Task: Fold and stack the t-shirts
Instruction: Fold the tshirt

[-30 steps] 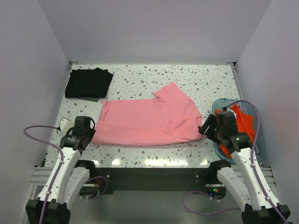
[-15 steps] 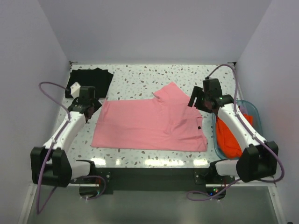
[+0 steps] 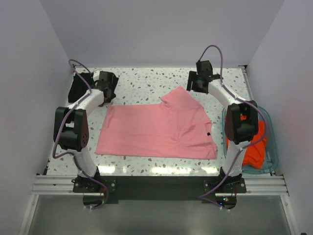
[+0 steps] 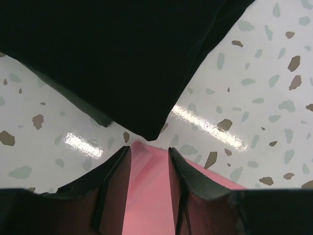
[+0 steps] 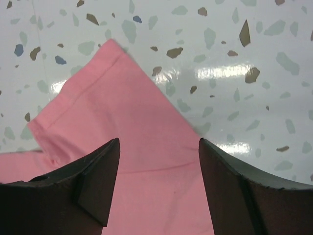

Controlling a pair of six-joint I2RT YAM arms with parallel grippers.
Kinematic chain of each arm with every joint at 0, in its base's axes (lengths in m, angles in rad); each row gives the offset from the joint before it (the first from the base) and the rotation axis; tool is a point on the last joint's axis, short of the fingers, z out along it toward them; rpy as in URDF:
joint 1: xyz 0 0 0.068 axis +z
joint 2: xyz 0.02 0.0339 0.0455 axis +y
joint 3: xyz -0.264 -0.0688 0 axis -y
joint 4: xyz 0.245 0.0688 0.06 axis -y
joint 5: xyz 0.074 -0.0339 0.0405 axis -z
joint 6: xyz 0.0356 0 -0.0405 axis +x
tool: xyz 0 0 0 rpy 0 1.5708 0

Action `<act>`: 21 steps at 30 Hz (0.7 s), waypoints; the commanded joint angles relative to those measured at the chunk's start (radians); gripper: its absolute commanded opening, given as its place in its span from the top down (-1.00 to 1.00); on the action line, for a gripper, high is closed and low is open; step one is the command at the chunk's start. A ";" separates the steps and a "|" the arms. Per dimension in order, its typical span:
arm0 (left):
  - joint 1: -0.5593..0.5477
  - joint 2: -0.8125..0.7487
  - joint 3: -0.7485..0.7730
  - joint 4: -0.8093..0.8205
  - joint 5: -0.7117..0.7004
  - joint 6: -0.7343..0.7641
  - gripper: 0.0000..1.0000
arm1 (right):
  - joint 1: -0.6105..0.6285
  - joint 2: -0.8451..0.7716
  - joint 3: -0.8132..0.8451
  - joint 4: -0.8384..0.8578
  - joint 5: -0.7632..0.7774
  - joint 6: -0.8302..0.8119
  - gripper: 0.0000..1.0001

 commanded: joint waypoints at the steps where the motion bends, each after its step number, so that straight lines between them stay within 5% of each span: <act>1: -0.006 0.044 0.041 -0.005 -0.036 0.059 0.19 | 0.003 0.086 0.118 0.025 0.049 -0.062 -0.37; 17: -0.006 0.122 0.066 0.015 -0.031 0.089 0.25 | 0.071 0.438 0.382 -0.008 0.105 -0.140 -0.32; 21: -0.006 0.127 0.072 0.007 -0.044 0.095 0.25 | 0.087 0.472 0.402 -0.044 0.155 -0.125 -0.08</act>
